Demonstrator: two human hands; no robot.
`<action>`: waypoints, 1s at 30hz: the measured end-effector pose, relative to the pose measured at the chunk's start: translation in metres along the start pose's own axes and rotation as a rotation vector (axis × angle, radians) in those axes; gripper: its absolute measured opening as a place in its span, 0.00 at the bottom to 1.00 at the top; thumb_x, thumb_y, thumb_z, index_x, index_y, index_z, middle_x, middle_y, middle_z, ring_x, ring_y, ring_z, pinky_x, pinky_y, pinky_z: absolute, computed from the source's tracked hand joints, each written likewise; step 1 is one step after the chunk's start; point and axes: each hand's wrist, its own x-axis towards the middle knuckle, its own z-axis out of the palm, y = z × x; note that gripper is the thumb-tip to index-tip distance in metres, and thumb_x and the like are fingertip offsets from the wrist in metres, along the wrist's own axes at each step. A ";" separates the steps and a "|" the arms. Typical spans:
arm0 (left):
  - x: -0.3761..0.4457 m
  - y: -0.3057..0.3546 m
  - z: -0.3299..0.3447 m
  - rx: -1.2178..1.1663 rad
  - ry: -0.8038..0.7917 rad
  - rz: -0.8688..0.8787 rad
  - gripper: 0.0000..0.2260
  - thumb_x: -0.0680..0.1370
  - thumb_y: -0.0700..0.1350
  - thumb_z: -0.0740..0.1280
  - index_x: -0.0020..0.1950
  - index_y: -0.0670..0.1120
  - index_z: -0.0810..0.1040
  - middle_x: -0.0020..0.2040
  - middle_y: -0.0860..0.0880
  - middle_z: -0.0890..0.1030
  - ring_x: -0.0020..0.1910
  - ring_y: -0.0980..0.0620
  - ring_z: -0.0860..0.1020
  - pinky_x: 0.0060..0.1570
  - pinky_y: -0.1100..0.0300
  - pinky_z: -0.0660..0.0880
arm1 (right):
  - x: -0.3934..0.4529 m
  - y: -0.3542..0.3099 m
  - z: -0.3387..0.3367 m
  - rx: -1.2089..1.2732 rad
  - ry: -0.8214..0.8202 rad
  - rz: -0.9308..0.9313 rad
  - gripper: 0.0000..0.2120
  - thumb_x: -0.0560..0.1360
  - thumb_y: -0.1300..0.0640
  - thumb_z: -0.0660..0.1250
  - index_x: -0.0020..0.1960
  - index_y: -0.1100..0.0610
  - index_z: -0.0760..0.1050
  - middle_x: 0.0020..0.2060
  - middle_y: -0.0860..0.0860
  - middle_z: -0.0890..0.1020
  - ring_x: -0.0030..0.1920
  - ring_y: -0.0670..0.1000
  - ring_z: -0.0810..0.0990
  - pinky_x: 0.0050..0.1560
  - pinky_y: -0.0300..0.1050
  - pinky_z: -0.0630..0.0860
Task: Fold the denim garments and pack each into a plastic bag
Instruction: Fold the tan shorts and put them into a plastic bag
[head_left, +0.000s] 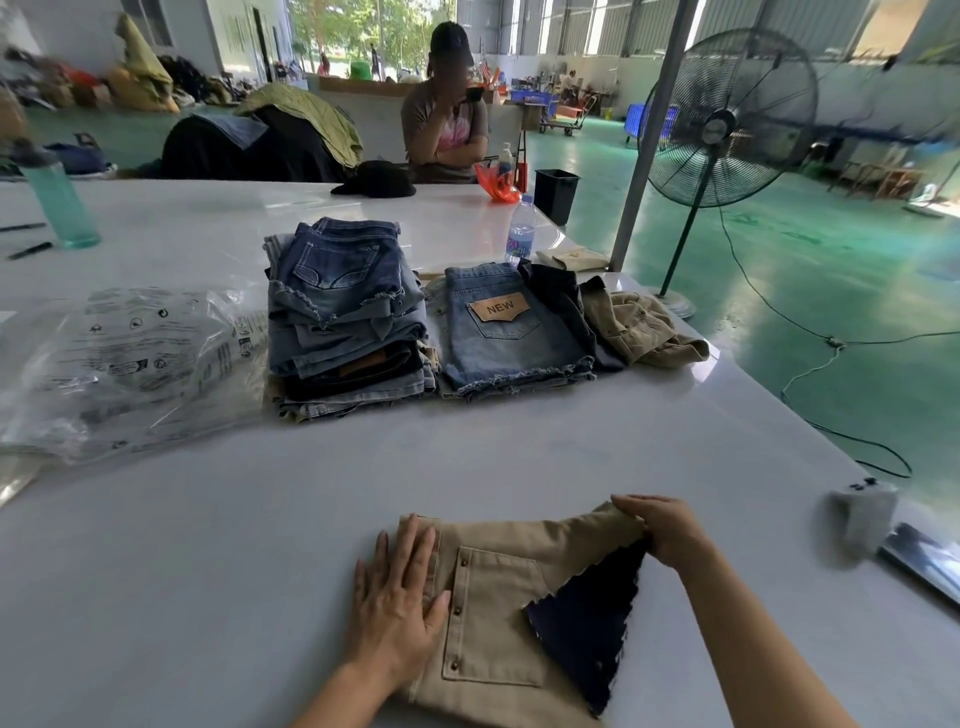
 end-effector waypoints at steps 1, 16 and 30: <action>0.000 0.000 -0.001 0.013 -0.002 -0.005 0.36 0.71 0.60 0.49 0.74 0.41 0.60 0.75 0.42 0.57 0.70 0.34 0.65 0.62 0.37 0.66 | 0.000 -0.002 -0.001 -0.058 0.020 -0.009 0.17 0.69 0.60 0.76 0.49 0.72 0.78 0.41 0.63 0.81 0.41 0.60 0.79 0.40 0.51 0.79; -0.004 0.001 -0.002 0.049 -0.010 -0.005 0.31 0.70 0.57 0.56 0.68 0.42 0.73 0.65 0.40 0.75 0.57 0.36 0.78 0.48 0.39 0.76 | 0.003 -0.001 -0.007 0.586 -0.348 0.091 0.08 0.70 0.70 0.61 0.43 0.64 0.79 0.38 0.63 0.81 0.33 0.58 0.82 0.31 0.46 0.81; -0.004 0.005 -0.007 0.078 0.003 0.000 0.30 0.69 0.56 0.56 0.63 0.40 0.78 0.64 0.39 0.76 0.55 0.36 0.80 0.46 0.41 0.78 | 0.014 0.033 -0.001 -0.436 0.016 -0.574 0.27 0.68 0.78 0.64 0.65 0.63 0.71 0.57 0.59 0.79 0.54 0.56 0.77 0.52 0.43 0.75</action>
